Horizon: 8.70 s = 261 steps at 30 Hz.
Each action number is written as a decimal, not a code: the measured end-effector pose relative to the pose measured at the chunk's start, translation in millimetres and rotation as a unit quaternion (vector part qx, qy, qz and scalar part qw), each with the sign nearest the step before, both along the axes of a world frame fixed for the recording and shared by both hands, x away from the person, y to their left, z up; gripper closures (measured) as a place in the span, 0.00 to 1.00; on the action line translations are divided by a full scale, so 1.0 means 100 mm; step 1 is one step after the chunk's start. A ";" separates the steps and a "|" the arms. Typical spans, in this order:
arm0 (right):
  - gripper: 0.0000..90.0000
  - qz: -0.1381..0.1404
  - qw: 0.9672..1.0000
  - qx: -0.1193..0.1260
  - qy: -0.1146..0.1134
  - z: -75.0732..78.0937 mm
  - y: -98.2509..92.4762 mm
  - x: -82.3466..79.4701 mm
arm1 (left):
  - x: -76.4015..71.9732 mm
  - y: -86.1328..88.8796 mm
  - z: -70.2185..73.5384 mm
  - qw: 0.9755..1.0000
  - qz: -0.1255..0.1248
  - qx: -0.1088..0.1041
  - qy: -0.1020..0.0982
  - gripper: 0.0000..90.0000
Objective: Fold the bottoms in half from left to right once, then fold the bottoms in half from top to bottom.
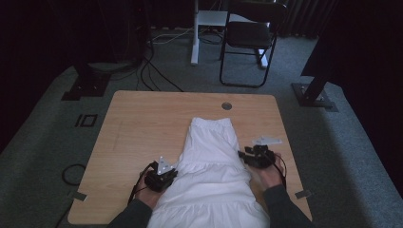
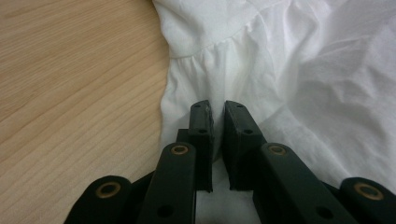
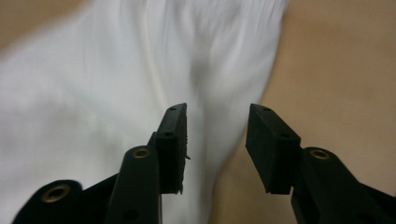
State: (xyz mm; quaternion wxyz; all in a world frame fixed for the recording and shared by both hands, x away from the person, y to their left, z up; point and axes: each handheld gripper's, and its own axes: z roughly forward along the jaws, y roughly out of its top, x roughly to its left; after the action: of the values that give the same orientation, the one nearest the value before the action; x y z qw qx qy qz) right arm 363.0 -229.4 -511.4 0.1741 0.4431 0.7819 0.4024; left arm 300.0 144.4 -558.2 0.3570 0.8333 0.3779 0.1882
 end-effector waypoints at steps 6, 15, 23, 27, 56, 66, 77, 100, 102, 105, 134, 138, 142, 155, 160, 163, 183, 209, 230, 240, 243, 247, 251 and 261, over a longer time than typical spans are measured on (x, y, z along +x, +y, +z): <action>0.66 0.015 0.999 0.036 0.026 0.10 0.36 0.53 | 0.00 0.04 -0.02 1.000 0.003 -0.016 0.002 0.89; 0.97 0.008 0.996 -0.040 0.073 -0.20 0.68 0.85 | 0.00 0.04 -0.03 1.000 0.008 -0.013 -0.003 0.83; 0.96 -0.036 0.991 -0.116 -0.057 0.14 0.51 0.98 | 0.00 0.01 -0.03 1.000 0.005 -0.014 -0.003 0.82; 0.89 -0.047 0.992 -0.115 0.003 -0.20 0.48 1.13 | -0.01 0.02 -0.03 1.000 0.004 -0.016 0.000 0.82; 0.88 -0.069 0.997 -0.013 0.046 -0.43 0.38 0.97 | 1.36 -0.71 0.06 0.998 0.055 0.009 0.021 0.39; 0.87 -0.019 0.999 -0.036 0.036 -0.44 0.58 0.42 | 0.63 -0.39 0.00 0.998 0.060 -0.015 0.018 0.39; 0.87 -0.008 0.999 -0.029 0.031 -0.46 0.63 0.29 | 0.61 -0.25 0.27 0.998 0.029 -0.047 -0.004 0.35; 0.71 0.012 0.998 -0.010 0.055 -0.44 0.60 0.32 | 1.19 -0.53 0.00 0.999 0.046 -0.003 0.010 0.28; 0.56 0.011 0.998 -0.009 0.063 -0.41 0.58 0.35 | 1.18 -0.52 -0.01 0.999 0.045 -0.005 0.007 0.29; 0.39 -0.023 0.999 0.003 0.039 -0.34 0.54 0.38 | 1.18 -0.53 -0.01 0.999 0.047 -0.006 0.007 0.29; 0.95 -0.007 0.999 0.008 0.046 -0.10 0.66 0.79 | 1.39 -0.47 0.50 0.998 0.011 -0.043 0.044 0.92; 0.94 -0.003 1.000 0.015 0.002 0.28 0.64 0.90 | 1.51 -0.46 0.98 0.999 0.009 -0.049 -0.009 0.92; 0.94 -0.006 0.999 0.036 -0.036 0.74 0.60 1.02 | 1.63 -0.43 1.42 0.997 0.007 -0.064 -0.051 0.92; 0.94 0.036 0.996 0.024 -0.075 1.18 0.58 0.77 | 1.32 -0.31 1.64 0.994 -0.024 -0.089 -0.066 0.92; 0.94 0.078 0.994 0.043 -0.064 1.03 0.49 0.33 | 0.84 -0.22 1.57 0.991 -0.057 -0.099 -0.070 0.92; 0.93 0.094 0.992 0.042 -0.067 0.94 0.48 0.05 | 0.49 -0.18 1.47 0.990 -0.072 -0.102 -0.068 0.92; 0.93 0.123 0.989 -0.027 0.074 -0.43 0.69 -0.85 | -0.31 -0.17 0.07 0.993 -0.087 -0.028 0.075 0.89; 0.93 0.081 0.994 -0.043 0.054 -0.37 0.78 0.73 | 1.30 -0.36 0.17 0.998 -0.027 0.048 0.019 0.87; 0.94 0.036 0.999 -0.035 0.008 0.07 0.84 0.98 | 1.46 -0.27 0.67 0.999 0.030 -0.039 -0.006 0.92; 0.94 0.089 0.989 0.017 -0.117 1.02 0.58 0.16 | 0.57 -0.14 1.57 0.989 -0.049 -0.086 -0.110 0.92; 0.94 0.107 0.987 0.011 -0.119 0.99 0.56 -0.07 | 0.33 -0.11 1.49 0.990 -0.070 -0.079 -0.098 0.92; 0.94 0.133 0.987 0.001 -0.087 0.69 0.56 -0.33 | 0.08 -0.08 1.12 0.993 -0.083 -0.068 -0.052 0.92; 0.93 0.151 0.988 -0.011 -0.042 0.32 0.57 -0.48 | -0.05 -0.08 0.68 0.994 -0.088 -0.065 0.007 0.92; 0.91 0.148 0.986 -0.053 0.049 -0.42 0.62 -0.62 | -0.19 -0.22 0.09 0.995 -0.092 0.013 0.041 0.91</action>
State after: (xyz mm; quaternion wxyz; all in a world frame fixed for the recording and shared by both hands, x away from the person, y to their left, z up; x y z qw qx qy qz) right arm 300.8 -167.4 -553.7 0.0971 0.3321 0.8667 0.3595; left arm 280.7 122.2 -549.6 0.3457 0.8763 0.3115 0.1250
